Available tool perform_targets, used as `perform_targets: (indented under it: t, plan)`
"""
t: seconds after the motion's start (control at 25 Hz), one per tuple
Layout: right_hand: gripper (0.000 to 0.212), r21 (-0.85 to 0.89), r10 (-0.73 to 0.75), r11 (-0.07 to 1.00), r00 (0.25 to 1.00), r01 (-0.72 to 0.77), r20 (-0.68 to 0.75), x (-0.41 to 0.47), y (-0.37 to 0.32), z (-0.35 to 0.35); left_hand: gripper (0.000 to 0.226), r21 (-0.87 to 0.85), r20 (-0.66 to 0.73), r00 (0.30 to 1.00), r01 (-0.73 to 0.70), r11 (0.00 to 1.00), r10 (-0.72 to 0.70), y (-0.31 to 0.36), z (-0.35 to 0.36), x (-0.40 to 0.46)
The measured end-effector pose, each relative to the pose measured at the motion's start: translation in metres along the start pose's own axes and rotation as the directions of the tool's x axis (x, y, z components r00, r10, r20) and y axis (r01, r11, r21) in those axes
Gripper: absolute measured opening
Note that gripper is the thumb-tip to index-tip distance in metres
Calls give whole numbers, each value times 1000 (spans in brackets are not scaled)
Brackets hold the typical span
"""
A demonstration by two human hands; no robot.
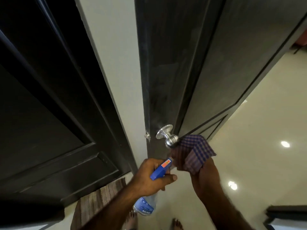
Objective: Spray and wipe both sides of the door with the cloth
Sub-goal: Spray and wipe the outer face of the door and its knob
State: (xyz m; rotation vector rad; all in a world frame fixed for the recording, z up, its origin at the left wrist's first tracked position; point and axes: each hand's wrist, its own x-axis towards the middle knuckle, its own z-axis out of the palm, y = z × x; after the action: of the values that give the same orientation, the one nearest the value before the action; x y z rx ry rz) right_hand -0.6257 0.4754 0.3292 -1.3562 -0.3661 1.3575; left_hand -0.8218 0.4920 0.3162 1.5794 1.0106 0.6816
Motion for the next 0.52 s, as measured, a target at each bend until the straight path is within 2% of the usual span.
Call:
perform_targets:
  t: [0.04, 0.08, 0.12, 0.16, 0.2, 0.24, 0.28, 0.32, 0.4, 0.44, 0.48, 0.52]
  plan:
    - [19, -74, -124, 989, 992, 125, 18, -3, 4, 13, 33, -54, 11, 1000, -19, 998, 20, 0, -14, 1]
    - [29, -210, -288, 930, 954, 301, 88, -5, 10, 25, 34, -96, 14, 999, -38, 995, 39, -1, -28, 2]
    - [43, -405, -431, 783, 881, 472, 195, -5, 17, 37, 33, -120, 13, 998, -54, 991, 56, -2, -43, 3]
    - [56, -605, -528, 553, 803, 573, 277, 1, 24, 48, 29, -137, 11, 997, -71, 988, 73, -4, -57, 2]
    - [64, -738, -602, 348, 741, 579, 297, 10, 30, 57, 25, -152, 8, 996, -84, 985, 86, -6, -69, 1]
    - [65, -794, -644, 267, 714, 546, 274, 16, 32, 65, 24, -169, 6, 996, -90, 982, 92, -8, -79, -1]
    - [60, -792, -675, 299, 705, 532, 219, 21, 32, 72, 26, -184, 9, 995, -96, 978, 99, -11, -88, -3]
    - [55, -732, -682, 409, 716, 544, 151, 24, 30, 78, 28, -191, 17, 994, -102, 976, 108, -13, -97, -4]
    - [45, -538, -597, 689, 801, 485, -42, 28, 24, 89, 26, -196, 43, 993, -104, 975, 114, -18, -110, -7]
    - [38, -393, -474, 834, 868, 388, -149, 31, 20, 92, 25, -197, 50, 992, -102, 975, 114, -20, -115, -9]
    - [33, -187, -281, 952, 934, 242, -221, 33, 13, 97, 26, -201, 50, 992, -103, 974, 115, -20, -119, -10]
    - [34, 47, -59, 996, 980, 69, -188, 34, 6, 99, 28, -211, 38, 993, -102, 972, 113, -20, -123, -11]
